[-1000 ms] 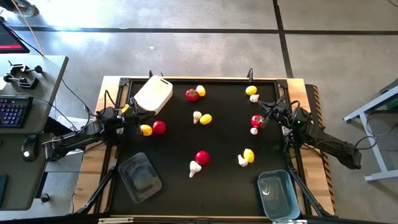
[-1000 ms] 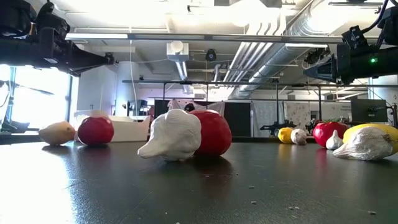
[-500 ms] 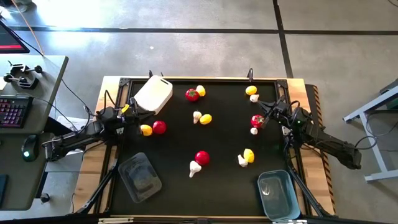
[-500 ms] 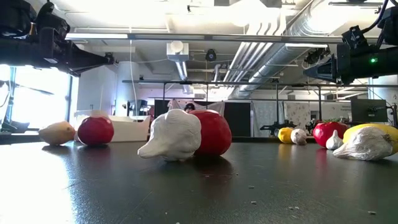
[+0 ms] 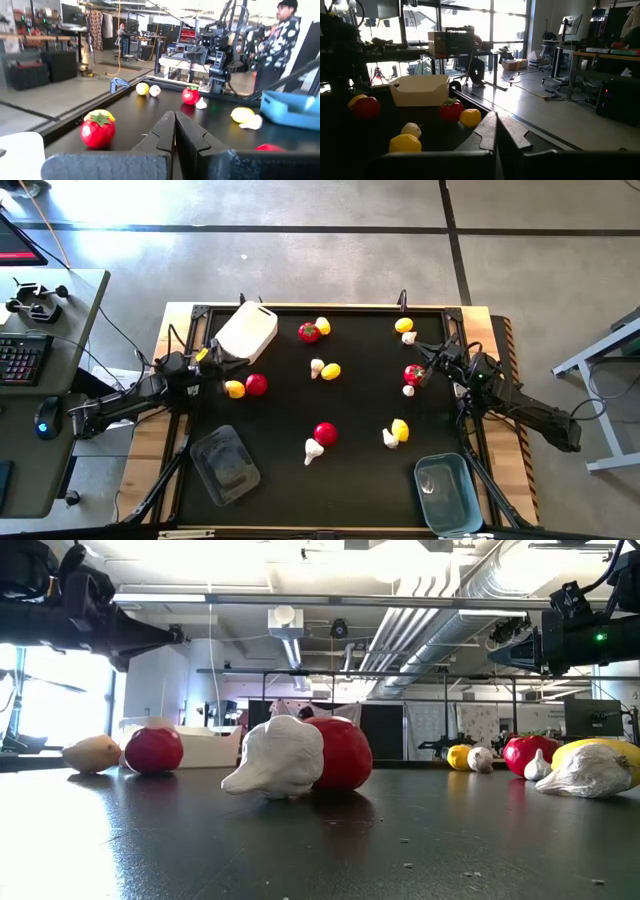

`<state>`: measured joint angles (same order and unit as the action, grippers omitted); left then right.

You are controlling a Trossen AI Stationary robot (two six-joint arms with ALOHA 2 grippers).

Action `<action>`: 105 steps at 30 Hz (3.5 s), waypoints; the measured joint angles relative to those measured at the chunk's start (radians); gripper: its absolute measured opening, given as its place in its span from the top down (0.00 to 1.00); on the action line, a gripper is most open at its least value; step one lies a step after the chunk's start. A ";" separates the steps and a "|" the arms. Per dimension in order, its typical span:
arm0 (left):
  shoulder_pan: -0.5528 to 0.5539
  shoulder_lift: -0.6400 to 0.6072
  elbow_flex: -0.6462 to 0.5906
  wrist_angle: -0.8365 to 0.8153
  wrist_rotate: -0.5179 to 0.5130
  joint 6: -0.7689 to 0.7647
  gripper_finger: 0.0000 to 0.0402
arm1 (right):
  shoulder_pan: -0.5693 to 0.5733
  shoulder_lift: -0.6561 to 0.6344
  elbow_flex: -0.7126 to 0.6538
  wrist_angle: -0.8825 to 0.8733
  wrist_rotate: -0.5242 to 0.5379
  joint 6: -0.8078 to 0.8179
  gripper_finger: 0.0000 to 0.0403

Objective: Sort produce into baskets
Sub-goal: Put the white garlic into the transparent bin

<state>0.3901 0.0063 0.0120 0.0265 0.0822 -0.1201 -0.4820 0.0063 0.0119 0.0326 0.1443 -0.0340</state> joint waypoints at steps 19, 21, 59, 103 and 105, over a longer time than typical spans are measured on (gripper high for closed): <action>0.000 0.007 0.004 0.105 0.067 -0.036 1.00 | 0.000 0.000 0.000 0.000 0.000 0.000 1.00; 0.000 0.019 0.022 0.090 0.071 -0.035 1.00 | 0.000 0.000 0.000 0.000 0.000 0.000 1.00; -0.007 0.682 0.246 0.430 0.294 -0.048 1.00 | 0.000 0.000 0.000 0.000 0.000 0.000 1.00; -0.199 1.182 0.487 0.409 0.146 0.058 0.88 | 0.000 0.000 0.000 0.000 0.000 0.000 1.00; -0.189 1.181 0.502 0.378 0.107 0.038 0.90 | 0.000 0.000 0.000 0.000 0.000 0.000 1.00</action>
<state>0.2008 1.1877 0.5139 0.4049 0.1896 -0.0820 -0.4820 0.0063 0.0116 0.0325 0.1442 -0.0341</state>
